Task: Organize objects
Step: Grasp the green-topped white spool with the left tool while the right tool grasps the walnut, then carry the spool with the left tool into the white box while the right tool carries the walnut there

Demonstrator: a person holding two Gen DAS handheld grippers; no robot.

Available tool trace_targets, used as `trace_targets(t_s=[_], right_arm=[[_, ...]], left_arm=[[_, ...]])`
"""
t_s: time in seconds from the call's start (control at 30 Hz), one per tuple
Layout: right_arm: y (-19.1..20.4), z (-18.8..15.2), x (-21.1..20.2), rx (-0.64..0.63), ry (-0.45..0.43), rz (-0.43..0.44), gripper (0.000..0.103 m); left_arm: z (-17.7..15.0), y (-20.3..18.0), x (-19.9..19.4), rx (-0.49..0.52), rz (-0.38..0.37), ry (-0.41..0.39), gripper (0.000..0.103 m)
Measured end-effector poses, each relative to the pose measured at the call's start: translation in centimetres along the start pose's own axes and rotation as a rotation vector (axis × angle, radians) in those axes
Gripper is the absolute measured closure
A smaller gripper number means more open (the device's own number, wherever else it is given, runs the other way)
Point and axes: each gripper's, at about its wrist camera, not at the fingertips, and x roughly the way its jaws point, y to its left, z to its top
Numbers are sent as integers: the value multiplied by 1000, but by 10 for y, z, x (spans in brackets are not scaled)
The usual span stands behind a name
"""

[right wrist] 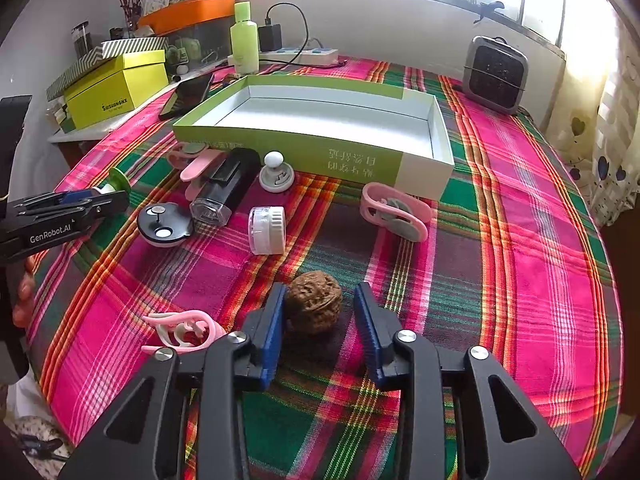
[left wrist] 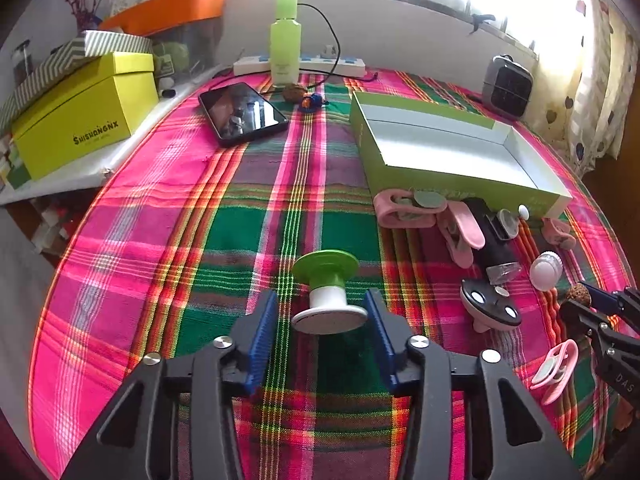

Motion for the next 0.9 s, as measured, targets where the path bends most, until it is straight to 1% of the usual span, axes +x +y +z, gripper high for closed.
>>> trace_targets(t_s=[0.1,0.13,0.43,0.6,0.9], right_arm=[[0,0,0,2,1,0,74],[0,0,0,5,0,1,74],[-3,1,0,25,-5,11,74],[-5,3,-1,42,-17,27,74],[-8,22,-13,52,-72,47,74]], left_arm=[[2,0,1,-4,1,0,68],[2,1,1,-6,-3,-2,71],[5,-3,-3,-7,-23,-16,71],[8,-9,-8,3,-53,-26,71],[23,-24,-21,35,-110,-64,71]])
